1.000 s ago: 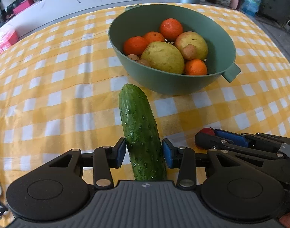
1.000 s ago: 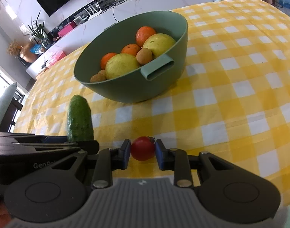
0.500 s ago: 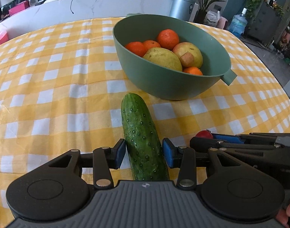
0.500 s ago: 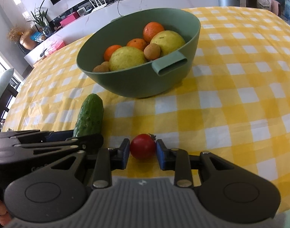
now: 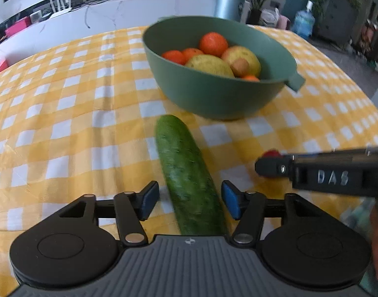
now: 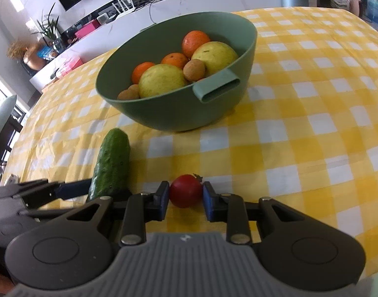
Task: Organize fruits
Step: 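Lift the cucumber with the left tool while the right tool carries the tomato toward the bowl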
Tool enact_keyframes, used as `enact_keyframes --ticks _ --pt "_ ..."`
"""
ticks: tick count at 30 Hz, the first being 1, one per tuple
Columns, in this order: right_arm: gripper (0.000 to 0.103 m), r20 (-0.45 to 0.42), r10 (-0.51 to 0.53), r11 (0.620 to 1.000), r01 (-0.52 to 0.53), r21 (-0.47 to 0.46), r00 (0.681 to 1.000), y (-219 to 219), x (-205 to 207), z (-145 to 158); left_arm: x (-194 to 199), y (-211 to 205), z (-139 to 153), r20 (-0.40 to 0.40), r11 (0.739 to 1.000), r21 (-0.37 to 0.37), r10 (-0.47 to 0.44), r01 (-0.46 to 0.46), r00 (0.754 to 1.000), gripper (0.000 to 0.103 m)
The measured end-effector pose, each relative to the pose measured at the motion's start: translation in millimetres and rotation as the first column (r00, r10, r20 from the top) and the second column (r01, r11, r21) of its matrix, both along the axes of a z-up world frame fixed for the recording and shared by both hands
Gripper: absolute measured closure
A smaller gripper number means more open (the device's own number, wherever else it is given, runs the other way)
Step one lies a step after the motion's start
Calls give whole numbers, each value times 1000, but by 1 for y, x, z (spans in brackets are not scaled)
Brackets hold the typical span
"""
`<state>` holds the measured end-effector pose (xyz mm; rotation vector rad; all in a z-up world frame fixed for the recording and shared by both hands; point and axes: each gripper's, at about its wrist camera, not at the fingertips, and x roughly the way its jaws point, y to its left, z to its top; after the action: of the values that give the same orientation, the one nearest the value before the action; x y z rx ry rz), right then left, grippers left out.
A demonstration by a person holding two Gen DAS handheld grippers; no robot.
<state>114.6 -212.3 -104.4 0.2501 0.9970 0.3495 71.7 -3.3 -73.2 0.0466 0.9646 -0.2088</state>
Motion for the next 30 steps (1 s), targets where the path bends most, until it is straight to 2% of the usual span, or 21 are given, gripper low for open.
enact_keyframes --ticks 2,5,6,9,19,30 --pt "78 7 -3 1000 3 3 1000 -1 -1 1 -2 -6 -1 21 999 35 -12 11 1000 34" --pt "78 3 5 1000 -5 0 1000 1 0 0 -4 -12 -3 45 997 80 -24 20 999 47" --pt "78 2 5 1000 -5 -1 1000 2 0 0 -4 -13 -3 53 996 85 -24 19 998 51" --pt "78 -2 0 1000 0 6 1000 0 0 0 -4 -11 -2 56 997 71 -15 11 998 54" --pt "78 2 -3 1000 3 12 1000 0 0 0 -6 -5 5 72 999 25 20 -22 997 58" --pt "78 63 1 999 -4 44 998 -7 -12 14 -15 0 32 135 999 -23 50 -47 990 59"
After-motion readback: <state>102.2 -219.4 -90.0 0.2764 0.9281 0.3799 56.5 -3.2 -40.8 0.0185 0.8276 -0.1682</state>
